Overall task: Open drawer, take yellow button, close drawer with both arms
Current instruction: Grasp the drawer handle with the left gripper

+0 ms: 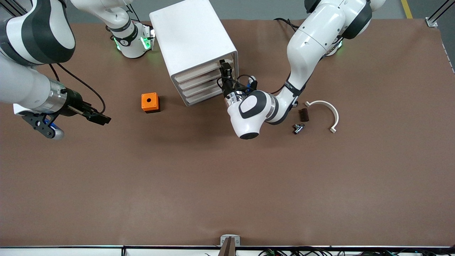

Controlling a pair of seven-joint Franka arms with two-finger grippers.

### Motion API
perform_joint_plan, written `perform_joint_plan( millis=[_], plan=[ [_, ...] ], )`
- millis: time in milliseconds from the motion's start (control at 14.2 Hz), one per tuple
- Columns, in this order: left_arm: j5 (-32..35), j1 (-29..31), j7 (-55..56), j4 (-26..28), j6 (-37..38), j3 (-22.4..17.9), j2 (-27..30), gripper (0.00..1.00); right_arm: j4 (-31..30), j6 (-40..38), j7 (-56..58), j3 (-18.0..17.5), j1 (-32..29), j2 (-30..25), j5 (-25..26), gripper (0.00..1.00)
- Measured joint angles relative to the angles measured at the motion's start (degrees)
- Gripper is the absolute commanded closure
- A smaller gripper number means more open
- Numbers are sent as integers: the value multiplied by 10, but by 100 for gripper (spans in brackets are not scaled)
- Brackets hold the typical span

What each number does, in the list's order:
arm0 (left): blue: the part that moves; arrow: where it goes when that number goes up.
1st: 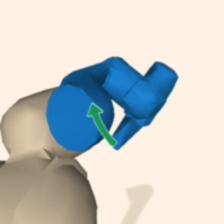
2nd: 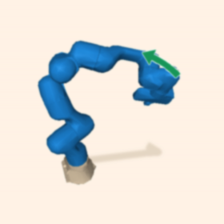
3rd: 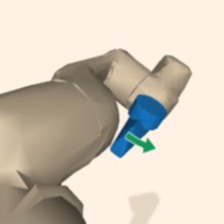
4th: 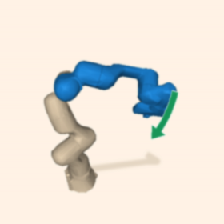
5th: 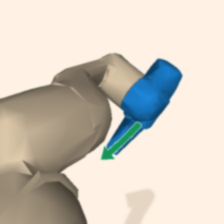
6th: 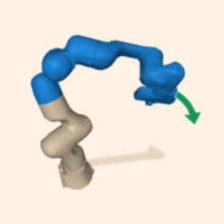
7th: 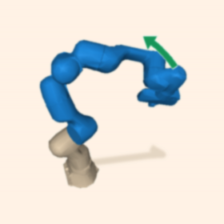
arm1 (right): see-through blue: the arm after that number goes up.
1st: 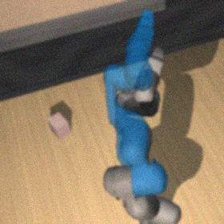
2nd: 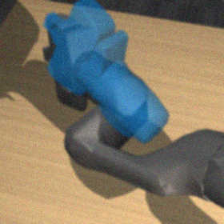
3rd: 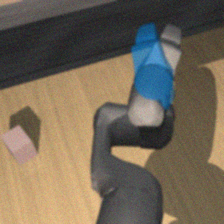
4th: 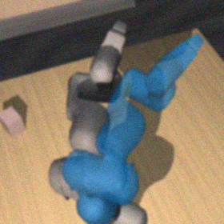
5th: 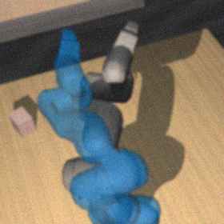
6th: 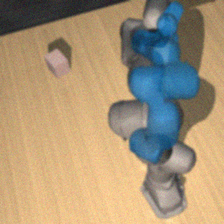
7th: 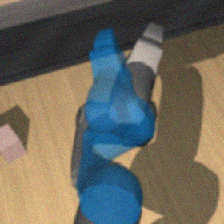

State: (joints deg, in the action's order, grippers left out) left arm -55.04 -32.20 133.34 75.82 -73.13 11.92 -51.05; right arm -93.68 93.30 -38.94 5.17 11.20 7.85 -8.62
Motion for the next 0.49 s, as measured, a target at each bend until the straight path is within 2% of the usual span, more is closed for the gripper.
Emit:
perform_joint_plan(
  millis=[281, 492],
  plan=[
    [0, -13, 0, 4, 5, 0, 0, 87, 0, 1, -1, 3, -3, 0, 0, 0],
    [0, -13, 0, 3, 9, 0, 0, 93, 1, -12, -2, 6, -9, -1, 0, 0]
  ],
)
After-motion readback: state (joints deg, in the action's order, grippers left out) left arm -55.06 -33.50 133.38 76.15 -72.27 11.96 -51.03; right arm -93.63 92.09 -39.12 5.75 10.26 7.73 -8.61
